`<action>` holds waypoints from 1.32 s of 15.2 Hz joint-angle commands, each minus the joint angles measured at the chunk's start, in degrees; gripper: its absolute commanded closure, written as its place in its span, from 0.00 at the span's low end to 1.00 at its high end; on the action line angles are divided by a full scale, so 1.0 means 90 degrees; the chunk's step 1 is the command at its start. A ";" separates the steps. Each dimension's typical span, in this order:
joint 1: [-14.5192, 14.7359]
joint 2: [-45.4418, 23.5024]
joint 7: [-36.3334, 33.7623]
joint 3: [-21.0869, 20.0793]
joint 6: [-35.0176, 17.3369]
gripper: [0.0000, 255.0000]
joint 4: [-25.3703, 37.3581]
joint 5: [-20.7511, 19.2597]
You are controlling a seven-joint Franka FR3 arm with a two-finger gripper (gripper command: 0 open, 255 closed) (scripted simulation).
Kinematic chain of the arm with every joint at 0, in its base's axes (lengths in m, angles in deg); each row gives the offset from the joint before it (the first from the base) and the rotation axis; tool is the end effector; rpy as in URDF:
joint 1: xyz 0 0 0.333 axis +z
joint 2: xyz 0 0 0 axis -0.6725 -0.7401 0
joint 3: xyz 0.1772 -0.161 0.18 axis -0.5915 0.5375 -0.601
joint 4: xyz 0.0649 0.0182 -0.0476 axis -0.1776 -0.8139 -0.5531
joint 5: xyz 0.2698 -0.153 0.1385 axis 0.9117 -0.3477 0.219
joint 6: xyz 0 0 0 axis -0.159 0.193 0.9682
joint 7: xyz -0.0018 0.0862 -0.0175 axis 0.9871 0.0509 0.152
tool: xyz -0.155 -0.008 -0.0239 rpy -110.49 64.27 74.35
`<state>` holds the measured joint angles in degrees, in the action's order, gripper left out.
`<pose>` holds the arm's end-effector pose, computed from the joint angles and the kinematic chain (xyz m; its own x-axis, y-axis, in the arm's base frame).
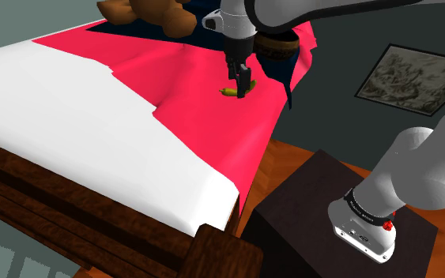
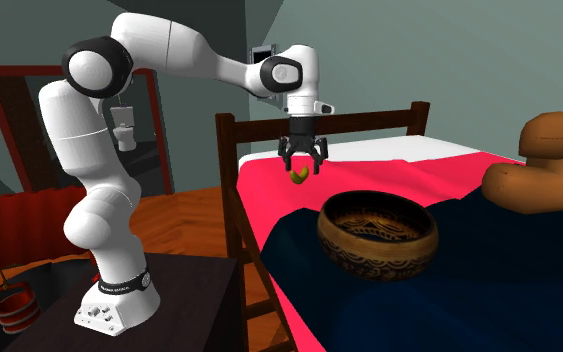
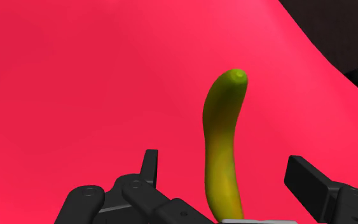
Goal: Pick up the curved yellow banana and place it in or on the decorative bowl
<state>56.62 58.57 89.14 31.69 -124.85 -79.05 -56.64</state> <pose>0.4306 0.1950 0.4755 0.4515 0.8807 -0.1430 0.8921 -0.4420 0.0943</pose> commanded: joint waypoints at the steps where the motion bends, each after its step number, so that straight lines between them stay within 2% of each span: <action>1: 0.0000 0.0002 -0.0003 0.0000 -0.0023 0.00 -0.0023 0.0000; 5: 0.0000 0.0002 -0.0002 0.0000 -0.0022 0.00 -0.0022 0.0000; 6: 0.0000 0.0002 -0.0002 0.0000 -0.0022 1.00 -0.0022 0.0000; 15: 0.0000 0.0002 -0.0003 0.0000 -0.0023 1.00 -0.0023 0.0000; 20: 0.0001 0.0009 0.0057 -0.0002 0.0398 1.00 0.0395 0.0012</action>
<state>56.64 58.74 89.54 31.67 -122.03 -76.33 -56.53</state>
